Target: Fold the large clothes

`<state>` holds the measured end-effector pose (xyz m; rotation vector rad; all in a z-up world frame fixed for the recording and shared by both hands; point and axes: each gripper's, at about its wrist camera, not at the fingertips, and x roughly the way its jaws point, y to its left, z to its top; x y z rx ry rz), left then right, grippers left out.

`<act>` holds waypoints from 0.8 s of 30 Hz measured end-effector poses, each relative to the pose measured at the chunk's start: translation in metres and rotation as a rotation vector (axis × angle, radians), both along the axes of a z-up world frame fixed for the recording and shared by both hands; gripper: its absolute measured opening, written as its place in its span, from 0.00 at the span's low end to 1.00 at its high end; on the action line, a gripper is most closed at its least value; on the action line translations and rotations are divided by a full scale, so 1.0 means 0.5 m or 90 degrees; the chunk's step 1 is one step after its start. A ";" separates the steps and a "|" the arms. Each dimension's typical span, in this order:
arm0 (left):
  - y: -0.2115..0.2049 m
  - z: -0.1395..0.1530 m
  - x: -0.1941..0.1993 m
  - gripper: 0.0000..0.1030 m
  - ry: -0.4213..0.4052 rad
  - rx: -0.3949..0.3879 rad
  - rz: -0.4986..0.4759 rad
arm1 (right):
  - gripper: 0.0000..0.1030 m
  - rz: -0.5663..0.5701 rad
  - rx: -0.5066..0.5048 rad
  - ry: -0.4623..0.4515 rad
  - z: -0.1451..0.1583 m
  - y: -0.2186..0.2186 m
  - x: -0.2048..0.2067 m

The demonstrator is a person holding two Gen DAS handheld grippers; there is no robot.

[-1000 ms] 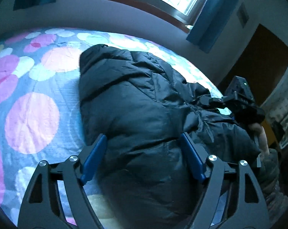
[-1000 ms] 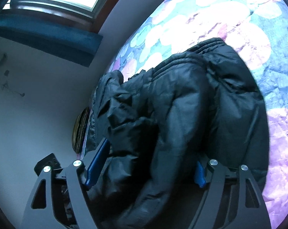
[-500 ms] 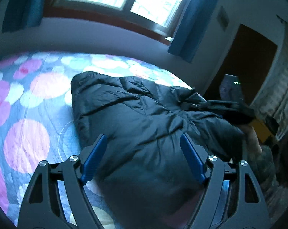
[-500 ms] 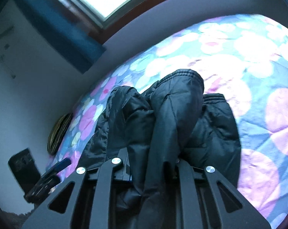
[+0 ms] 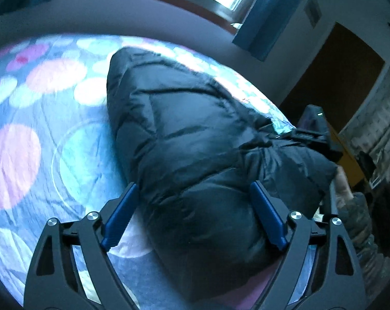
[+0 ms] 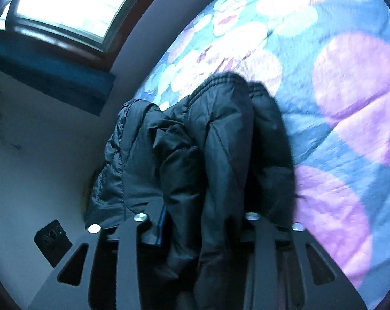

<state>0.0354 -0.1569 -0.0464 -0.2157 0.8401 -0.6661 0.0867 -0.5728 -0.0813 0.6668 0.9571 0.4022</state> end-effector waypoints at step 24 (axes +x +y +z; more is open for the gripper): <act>-0.019 0.026 -0.002 0.77 -0.024 0.009 0.002 | 0.23 0.138 -0.166 0.026 0.012 0.119 -0.103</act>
